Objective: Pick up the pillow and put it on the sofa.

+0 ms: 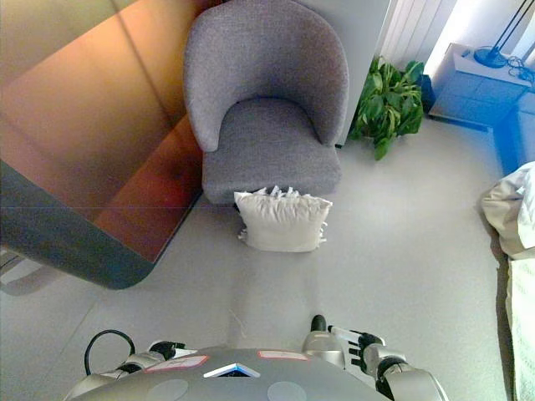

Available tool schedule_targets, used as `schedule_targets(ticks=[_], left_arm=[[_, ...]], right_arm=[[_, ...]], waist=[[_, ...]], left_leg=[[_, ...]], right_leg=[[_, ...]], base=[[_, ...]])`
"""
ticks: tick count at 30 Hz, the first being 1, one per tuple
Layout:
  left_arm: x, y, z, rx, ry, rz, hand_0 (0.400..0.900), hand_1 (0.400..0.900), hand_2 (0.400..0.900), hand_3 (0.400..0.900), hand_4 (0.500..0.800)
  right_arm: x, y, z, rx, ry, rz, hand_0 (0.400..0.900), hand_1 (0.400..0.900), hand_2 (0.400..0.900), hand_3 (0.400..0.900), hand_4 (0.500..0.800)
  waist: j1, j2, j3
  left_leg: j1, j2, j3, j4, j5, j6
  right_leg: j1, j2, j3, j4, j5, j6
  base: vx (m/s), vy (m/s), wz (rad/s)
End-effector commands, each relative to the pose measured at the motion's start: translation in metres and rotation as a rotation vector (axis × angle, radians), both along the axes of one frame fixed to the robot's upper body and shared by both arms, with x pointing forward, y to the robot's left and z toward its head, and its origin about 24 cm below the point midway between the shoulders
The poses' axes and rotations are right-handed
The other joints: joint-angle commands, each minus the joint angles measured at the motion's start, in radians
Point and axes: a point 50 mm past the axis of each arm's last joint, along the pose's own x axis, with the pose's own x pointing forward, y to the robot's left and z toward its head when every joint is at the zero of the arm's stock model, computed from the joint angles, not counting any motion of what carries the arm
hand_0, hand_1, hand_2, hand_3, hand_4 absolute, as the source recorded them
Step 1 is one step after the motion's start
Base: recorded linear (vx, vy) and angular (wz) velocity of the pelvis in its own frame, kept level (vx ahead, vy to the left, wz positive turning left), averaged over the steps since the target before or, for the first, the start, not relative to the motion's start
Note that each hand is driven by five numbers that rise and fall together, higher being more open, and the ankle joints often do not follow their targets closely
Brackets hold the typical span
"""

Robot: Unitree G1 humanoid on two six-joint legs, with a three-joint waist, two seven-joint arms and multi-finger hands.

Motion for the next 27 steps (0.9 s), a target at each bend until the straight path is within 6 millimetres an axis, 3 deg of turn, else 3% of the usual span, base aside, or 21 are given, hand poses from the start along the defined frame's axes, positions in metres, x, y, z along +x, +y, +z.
schedule_targets(ticks=[1,17,24,27], left_arm=[[-0.004,-0.002,-0.001,0.010,0.040,0.020,0.900,0.900,0.900,0.900,0.800],[0.002,-0.004,-0.001,-0.004,0.007,-0.009,0.900,0.900,0.900,0.900,0.800],[0.029,-0.009,0.002,0.006,-0.065,-0.064,0.900,0.900,0.900,0.900,0.800],[0.037,-0.013,0.002,-0.018,-0.099,-0.053,0.900,0.900,0.900,0.900,0.800]], right_arm=[[-0.012,-0.010,0.001,-0.042,0.111,0.027,0.900,0.900,0.900,0.900,0.800],[-0.008,-0.004,0.000,-0.020,0.085,0.056,0.900,0.900,0.900,0.900,0.800],[0.017,0.002,0.002,0.008,-0.001,0.072,0.900,0.900,0.900,0.900,0.800],[0.027,-0.006,0.005,-0.011,-0.054,0.083,0.900,0.900,0.900,0.900,0.800]], waist=[[-0.005,0.021,0.050],[-0.008,0.026,0.066],[-0.026,0.045,0.111],[-0.053,0.037,0.128]], left_leg=[[-0.064,-0.002,-0.041,0.005,0.032,0.049],[-0.074,0.003,-0.052,0.005,0.035,0.053],[-0.133,0.047,-0.073,0.045,0.068,0.043],[-0.171,0.093,-0.058,0.185,0.068,0.026]], right_leg=[[0.101,0.008,-0.034,0.010,-0.113,0.017],[0.092,0.022,-0.029,0.035,-0.134,0.006],[-0.012,0.056,0.006,0.195,-0.209,-0.030],[-0.047,0.063,0.027,0.226,-0.211,-0.061]], base=[[0.00,0.000,0.00],[0.01,-0.021,0.01],[-0.03,-0.118,0.08],[0.02,-0.108,0.21]])
